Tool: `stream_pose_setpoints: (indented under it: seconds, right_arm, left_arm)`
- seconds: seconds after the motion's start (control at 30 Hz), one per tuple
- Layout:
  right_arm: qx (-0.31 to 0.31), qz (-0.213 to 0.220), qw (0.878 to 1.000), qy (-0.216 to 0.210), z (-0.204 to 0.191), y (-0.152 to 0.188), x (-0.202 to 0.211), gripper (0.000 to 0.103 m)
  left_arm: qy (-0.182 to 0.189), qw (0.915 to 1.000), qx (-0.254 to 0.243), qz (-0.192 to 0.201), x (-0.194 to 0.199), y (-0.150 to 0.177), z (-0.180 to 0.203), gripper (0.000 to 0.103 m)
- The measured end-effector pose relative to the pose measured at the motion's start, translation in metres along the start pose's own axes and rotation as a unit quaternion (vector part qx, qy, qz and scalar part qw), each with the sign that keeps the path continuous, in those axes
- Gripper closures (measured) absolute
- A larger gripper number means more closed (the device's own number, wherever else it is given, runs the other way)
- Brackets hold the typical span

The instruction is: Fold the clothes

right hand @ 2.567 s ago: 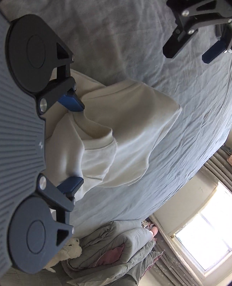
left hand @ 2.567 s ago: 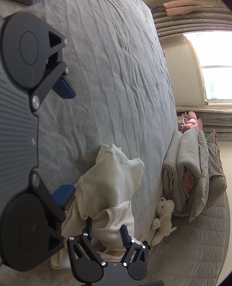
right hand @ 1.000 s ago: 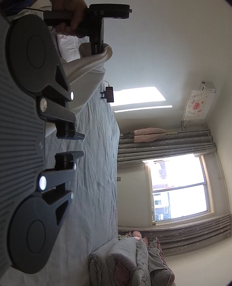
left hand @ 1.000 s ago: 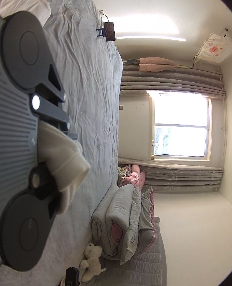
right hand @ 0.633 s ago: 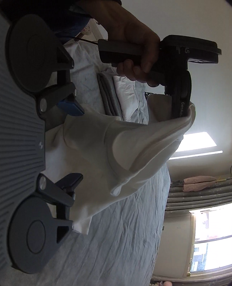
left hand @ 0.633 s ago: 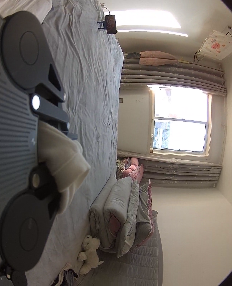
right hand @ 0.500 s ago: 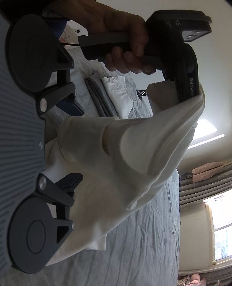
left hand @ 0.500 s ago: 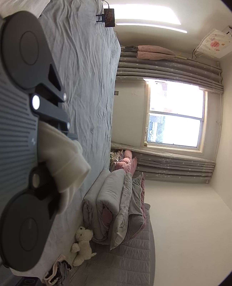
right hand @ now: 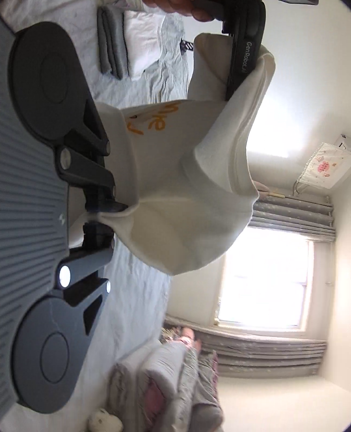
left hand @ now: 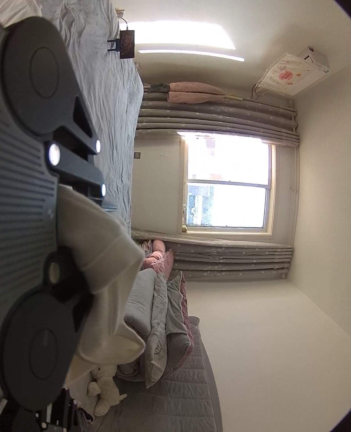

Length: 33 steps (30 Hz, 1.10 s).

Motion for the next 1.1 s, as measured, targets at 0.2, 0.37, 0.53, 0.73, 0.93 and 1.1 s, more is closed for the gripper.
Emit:
stream_pose_setpoints:
  seconds: [0.2,0.37,0.53,0.73,0.93,1.1]
  right_arm:
    - [0.024,0.102,0.987,0.122,0.051,-0.042,0.041,0.098]
    - [0.030,0.181,0.966,0.182,0.076,-0.082,0.076,0.098]
    - [0.027,0.239,0.947,0.213,0.097,-0.116,0.109,0.098]
    - [0.008,0.294,0.924,0.243,0.133,-0.145,0.139,0.098]
    - [-0.016,0.296,0.925,0.239,0.161,-0.152,0.153,0.098]
    - [-0.029,0.158,0.961,0.225,0.179,-0.103,0.073,0.095]
  left_arm:
    - [0.017,0.9987,0.016,0.045,0.023,-0.044,0.020,0.098]
    - [0.008,0.9985,0.005,0.055,0.034,-0.078,0.037,0.098]
    - [0.017,0.9971,0.022,0.071,0.047,-0.126,0.047,0.098]
    - [0.054,0.9951,0.006,0.083,0.063,-0.165,0.056,0.097]
    - [0.089,0.9927,-0.023,0.078,0.067,-0.162,0.071,0.096]
    - [0.062,0.9974,-0.029,-0.020,-0.007,-0.088,0.068,0.053]
Point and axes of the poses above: each gripper's, at about its wrist camera, not at the fingertips, and x roughly against the way its jaws point, z to its right, y to its underside, the point moved 8 cm from there along -x, roughly the way its jaws point, and after that the axes turned 1 degree about -x, right-handed, at the moved point
